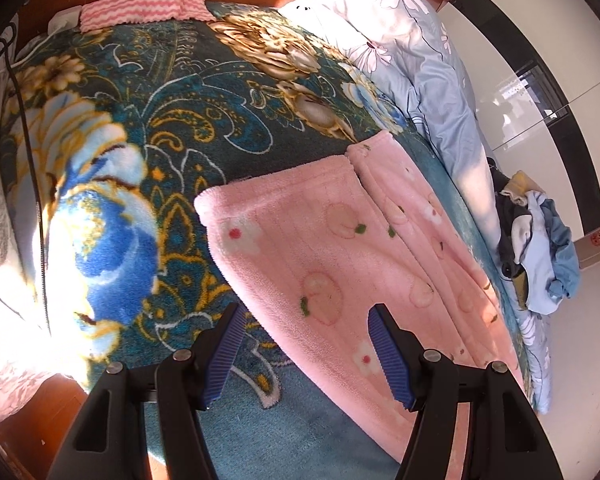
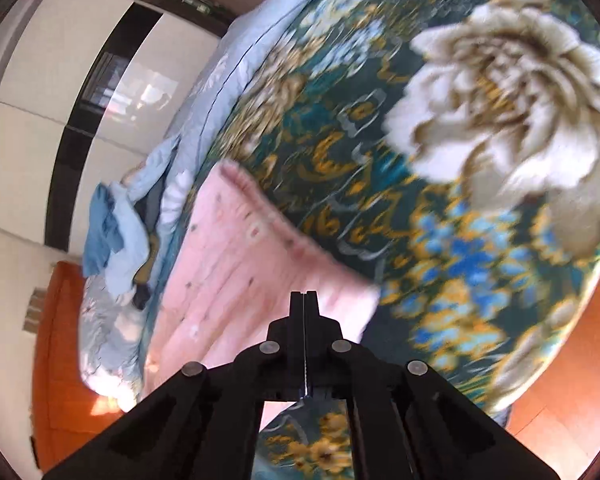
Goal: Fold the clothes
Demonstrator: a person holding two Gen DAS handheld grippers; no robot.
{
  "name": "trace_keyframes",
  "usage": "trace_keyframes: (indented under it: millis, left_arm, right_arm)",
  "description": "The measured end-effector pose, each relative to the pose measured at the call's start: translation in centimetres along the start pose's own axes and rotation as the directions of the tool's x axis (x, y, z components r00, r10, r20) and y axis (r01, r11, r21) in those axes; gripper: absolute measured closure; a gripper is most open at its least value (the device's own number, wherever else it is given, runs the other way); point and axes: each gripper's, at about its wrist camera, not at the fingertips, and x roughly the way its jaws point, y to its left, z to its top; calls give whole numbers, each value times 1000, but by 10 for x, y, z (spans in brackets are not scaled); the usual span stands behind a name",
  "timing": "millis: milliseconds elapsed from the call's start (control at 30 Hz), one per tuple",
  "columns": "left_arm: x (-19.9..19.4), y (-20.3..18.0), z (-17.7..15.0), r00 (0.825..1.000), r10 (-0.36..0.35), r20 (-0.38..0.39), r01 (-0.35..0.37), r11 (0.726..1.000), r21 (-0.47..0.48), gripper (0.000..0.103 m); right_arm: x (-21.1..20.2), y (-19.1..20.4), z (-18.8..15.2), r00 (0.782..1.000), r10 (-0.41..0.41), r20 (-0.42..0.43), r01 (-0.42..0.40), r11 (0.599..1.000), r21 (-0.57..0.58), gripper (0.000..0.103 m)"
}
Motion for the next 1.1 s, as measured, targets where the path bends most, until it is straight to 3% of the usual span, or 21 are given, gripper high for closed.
trace_keyframes:
  millis: [133,333,367,400,433,500,633,767,800,833,867,900,1033,1067,1100]
  left_arm:
    - [6,4,-4,1000,21,0,-21,1000,-17,35]
    - [16,7,-9,998,60,-5,-60,997,-45,35]
    - [18,8,-10,998,66,-5,-66,997,-49,35]
    - [20,8,-11,997,73,-6,-73,996,-54,35]
    - [20,10,-10,996,92,-2,-92,994,-58,35]
    - [20,15,-9,994,111,11,-110,991,-71,35]
    - [21,23,-5,995,98,20,-94,988,-119,35]
    - [22,23,4,992,118,37,-112,985,-130,35]
    - [24,24,6,993,110,40,-103,984,-142,35]
    - [25,25,9,994,103,43,-95,984,-154,35]
    - [27,26,11,994,95,46,-86,982,-166,35]
    - [28,27,13,996,76,53,-66,982,-175,35]
    - [32,26,18,996,26,88,-9,982,-186,37]
    - [32,28,19,995,16,101,5,979,-204,43]
    - [32,30,19,994,2,106,22,974,-225,66]
  right_arm:
    - [-9,-48,5,1000,1,0,-1,994,106,103]
    - [19,-18,-12,995,55,-84,-53,998,31,99]
    - [25,-12,-15,993,60,-99,-58,998,23,92]
    - [31,-7,-18,992,64,-113,-62,998,16,66]
    - [37,-4,-20,989,78,-124,-75,997,26,46]
    - [46,0,-24,984,104,-141,-98,994,48,44]
    - [66,4,-30,986,57,-154,-47,996,70,42]
    - [71,8,-34,987,82,-136,-68,992,103,44]
    - [70,8,-33,987,87,-132,-73,992,107,54]
    - [69,8,-33,988,91,-128,-77,991,110,79]
    - [68,7,-32,987,90,-133,-75,991,112,88]
    - [67,6,-32,987,97,-129,-82,990,114,94]
    - [58,0,-29,985,138,-105,-122,982,144,97]
    - [56,-1,-27,984,153,-96,-137,978,156,97]
    - [54,-1,-25,983,161,-91,-146,977,158,97]
